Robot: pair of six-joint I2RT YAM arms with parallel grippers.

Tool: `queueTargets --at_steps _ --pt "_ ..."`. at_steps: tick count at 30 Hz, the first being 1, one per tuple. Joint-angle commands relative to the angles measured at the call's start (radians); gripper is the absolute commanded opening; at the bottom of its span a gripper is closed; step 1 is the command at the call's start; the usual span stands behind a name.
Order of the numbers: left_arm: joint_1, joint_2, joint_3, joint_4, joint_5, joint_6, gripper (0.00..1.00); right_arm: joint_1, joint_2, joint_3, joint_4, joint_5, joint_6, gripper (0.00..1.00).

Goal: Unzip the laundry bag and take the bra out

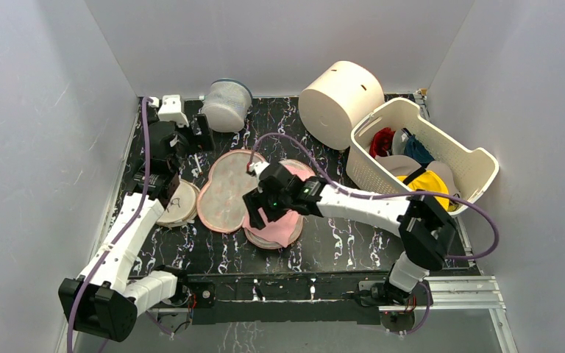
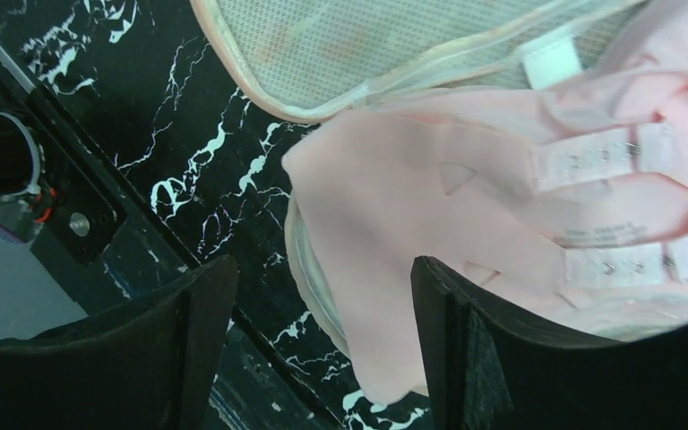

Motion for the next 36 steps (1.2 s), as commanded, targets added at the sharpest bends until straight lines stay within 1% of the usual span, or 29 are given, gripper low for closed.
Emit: queueTargets --at_steps 1,6,11,13,18,22,26,28,32,36 --pt "0.0 -0.021 0.002 -0.017 -0.207 0.002 0.98 0.074 0.043 0.063 0.021 0.124 -0.037 0.67" --pt "-0.004 0.022 0.014 -0.04 -0.22 -0.02 0.98 0.104 0.078 0.057 0.069 0.177 -0.062 0.6" --pt "-0.003 0.025 0.004 -0.038 -0.268 -0.019 0.98 0.16 0.118 0.055 0.112 0.206 -0.071 0.61" --pt "-0.003 0.016 -0.004 -0.032 -0.273 -0.015 0.98 0.185 0.163 0.075 0.108 0.226 -0.076 0.61" --pt "-0.003 -0.009 -0.018 -0.017 -0.256 -0.015 0.98 0.247 0.215 0.113 0.111 0.348 -0.116 0.56" --pt "-0.006 0.001 -0.019 -0.016 -0.238 -0.016 0.98 0.26 0.248 0.147 0.095 0.418 -0.132 0.54" --pt "-0.011 0.01 -0.015 -0.022 -0.213 -0.034 0.98 0.271 0.246 0.167 0.075 0.48 -0.155 0.54" --pt "-0.026 0.012 -0.016 -0.021 -0.179 -0.051 0.98 0.272 0.238 0.169 0.073 0.501 -0.163 0.57" --pt "-0.077 0.031 -0.008 -0.023 -0.113 -0.079 0.98 0.272 0.22 0.163 0.084 0.501 -0.178 0.59" --pt "-0.113 0.038 0.01 -0.037 -0.086 -0.077 0.98 0.272 0.228 0.157 0.083 0.49 -0.177 0.58"
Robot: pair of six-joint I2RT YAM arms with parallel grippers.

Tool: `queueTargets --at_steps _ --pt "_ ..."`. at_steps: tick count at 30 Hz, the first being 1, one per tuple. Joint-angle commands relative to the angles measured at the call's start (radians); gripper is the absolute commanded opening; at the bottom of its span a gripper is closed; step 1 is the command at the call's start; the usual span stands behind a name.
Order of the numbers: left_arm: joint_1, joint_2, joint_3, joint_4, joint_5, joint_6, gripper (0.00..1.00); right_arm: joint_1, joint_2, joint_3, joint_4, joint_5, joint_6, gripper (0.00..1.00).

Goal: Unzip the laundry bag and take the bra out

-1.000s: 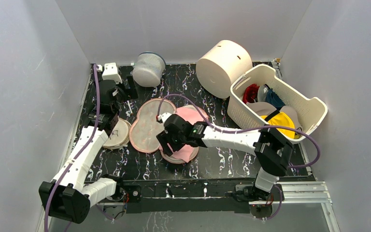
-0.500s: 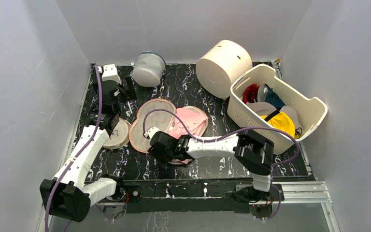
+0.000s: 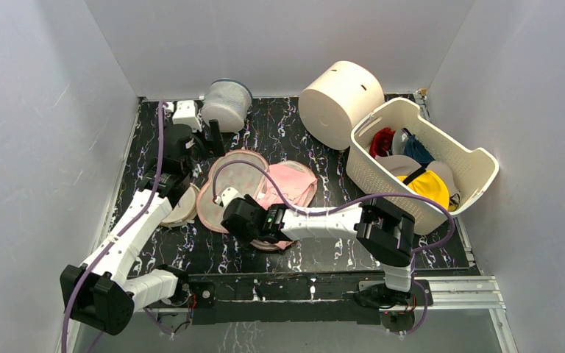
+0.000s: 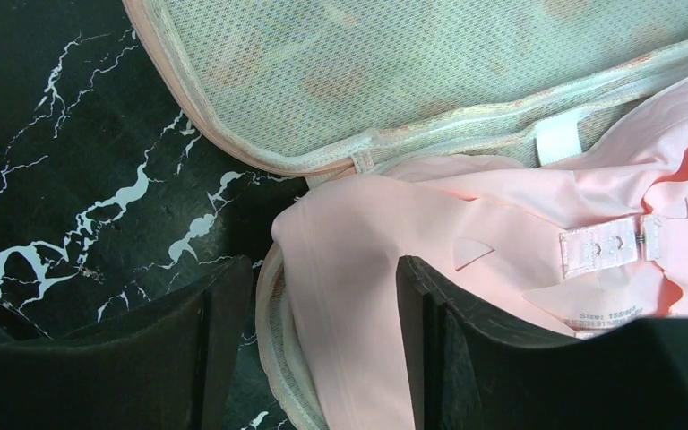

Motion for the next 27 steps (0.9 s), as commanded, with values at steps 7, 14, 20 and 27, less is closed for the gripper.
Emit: queueTargets --at_steps 7,14,20,27 --pt "-0.035 -0.015 0.028 -0.009 -0.048 0.038 0.98 0.007 -0.012 0.019 0.039 0.048 -0.007 0.52" --pt "-0.034 -0.051 -0.006 0.027 -0.064 0.057 0.98 0.006 -0.023 -0.034 0.083 0.089 -0.006 0.51" --pt "-0.035 -0.087 -0.028 0.052 -0.089 0.071 0.98 0.006 -0.015 -0.051 0.09 0.11 -0.005 0.43" --pt "-0.034 -0.084 -0.03 0.056 -0.075 0.071 0.98 0.006 -0.031 -0.047 0.096 0.094 0.008 0.24"
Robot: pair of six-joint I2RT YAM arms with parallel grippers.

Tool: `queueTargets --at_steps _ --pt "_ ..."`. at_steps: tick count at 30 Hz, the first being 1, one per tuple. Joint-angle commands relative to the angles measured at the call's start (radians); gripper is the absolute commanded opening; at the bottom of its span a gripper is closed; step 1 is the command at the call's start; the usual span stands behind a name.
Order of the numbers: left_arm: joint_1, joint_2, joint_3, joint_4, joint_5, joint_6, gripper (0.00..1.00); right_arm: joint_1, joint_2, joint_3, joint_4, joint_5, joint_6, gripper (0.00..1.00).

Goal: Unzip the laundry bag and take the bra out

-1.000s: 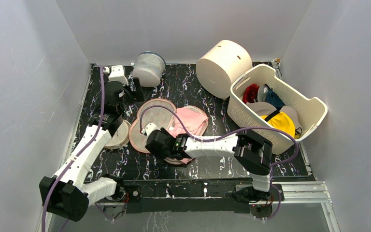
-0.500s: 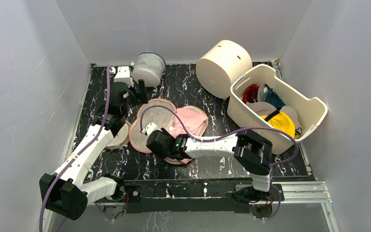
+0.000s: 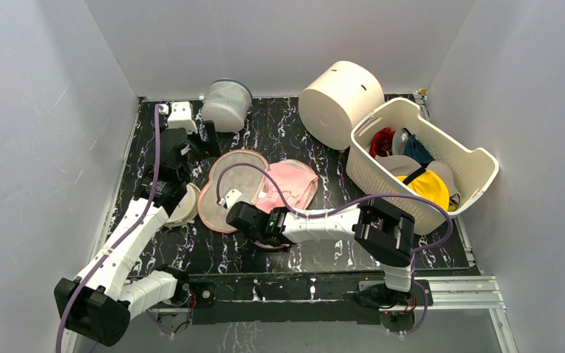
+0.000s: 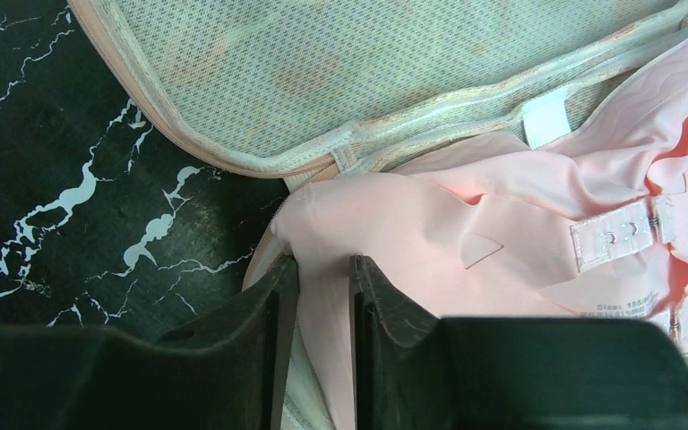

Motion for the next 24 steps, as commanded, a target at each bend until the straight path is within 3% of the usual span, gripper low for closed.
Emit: queueTargets --at_steps 1,15,24 --pt "-0.001 -0.014 -0.007 0.029 -0.013 0.012 0.98 0.006 -0.035 0.009 0.057 0.027 0.005 0.23" --pt "0.0 -0.011 -0.005 0.031 -0.005 0.019 0.98 0.006 -0.077 0.025 0.031 0.03 0.005 0.04" --pt "-0.001 -0.006 -0.002 0.026 0.012 0.007 0.99 0.006 -0.102 0.004 0.033 0.007 0.006 0.0"
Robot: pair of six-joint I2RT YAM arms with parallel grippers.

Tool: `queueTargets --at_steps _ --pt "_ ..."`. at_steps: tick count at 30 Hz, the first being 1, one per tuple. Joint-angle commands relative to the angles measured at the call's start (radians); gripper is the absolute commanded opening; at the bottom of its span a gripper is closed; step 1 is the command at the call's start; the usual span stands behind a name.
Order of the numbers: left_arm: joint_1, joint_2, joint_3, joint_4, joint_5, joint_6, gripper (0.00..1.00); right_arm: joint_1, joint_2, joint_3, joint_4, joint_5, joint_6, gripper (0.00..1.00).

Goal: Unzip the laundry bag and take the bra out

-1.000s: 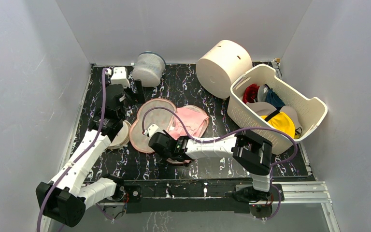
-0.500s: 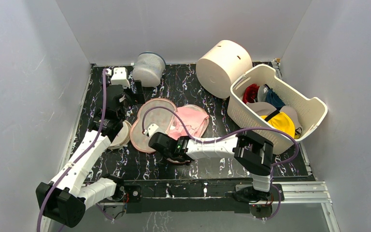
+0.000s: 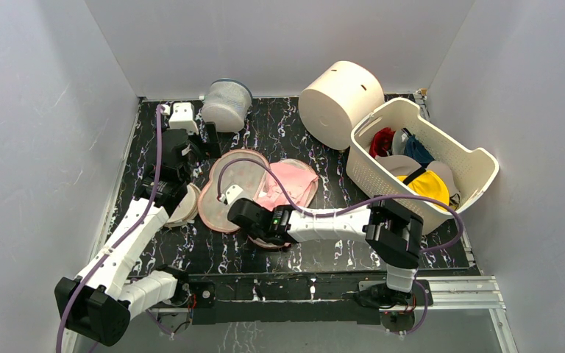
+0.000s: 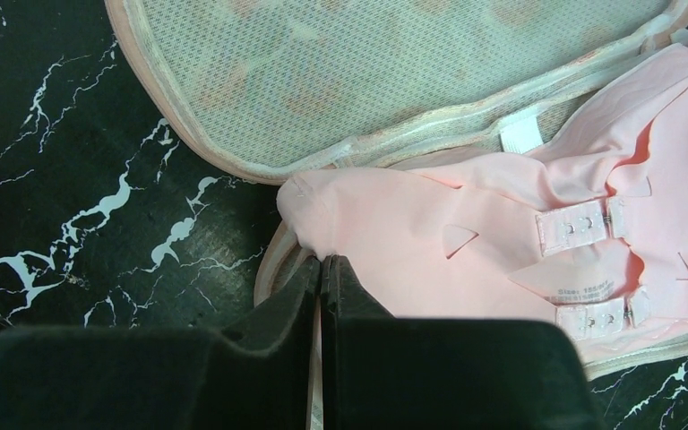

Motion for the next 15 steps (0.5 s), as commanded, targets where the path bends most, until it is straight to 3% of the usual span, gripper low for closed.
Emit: queueTargets --at_steps 1,5,9,15 --pt "0.0 -0.008 0.007 0.024 0.005 -0.003 0.98 0.004 -0.049 0.006 0.027 -0.001 0.003 0.0" --pt "-0.001 -0.006 0.008 0.024 0.008 -0.005 0.98 0.004 -0.053 0.007 0.044 -0.108 0.01 0.0" --pt "0.0 -0.006 0.009 0.022 0.01 -0.006 0.98 0.004 -0.039 0.002 0.057 -0.122 0.036 0.0" --pt "-0.002 -0.002 0.011 0.021 0.009 -0.006 0.98 0.004 -0.021 0.019 0.029 -0.069 0.023 0.12"
